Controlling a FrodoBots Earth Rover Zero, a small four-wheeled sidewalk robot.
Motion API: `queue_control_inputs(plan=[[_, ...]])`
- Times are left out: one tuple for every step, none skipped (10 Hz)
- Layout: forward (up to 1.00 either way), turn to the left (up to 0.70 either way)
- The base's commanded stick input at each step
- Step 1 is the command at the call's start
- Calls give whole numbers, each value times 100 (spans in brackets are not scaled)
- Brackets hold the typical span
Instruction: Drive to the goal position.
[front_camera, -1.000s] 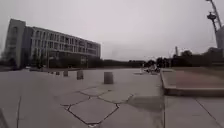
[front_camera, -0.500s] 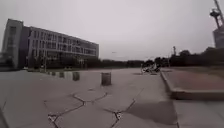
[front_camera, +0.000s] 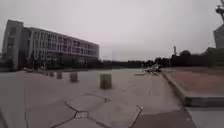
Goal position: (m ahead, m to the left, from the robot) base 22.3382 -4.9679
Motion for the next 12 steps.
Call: queue_control_inputs(plan=[[70, -26], [70, 0], [70, 0], [70, 0], [70, 0], [70, 0], [70, 0], [70, 0], [70, 0], [70, 0], [70, 0], [70, -20]])
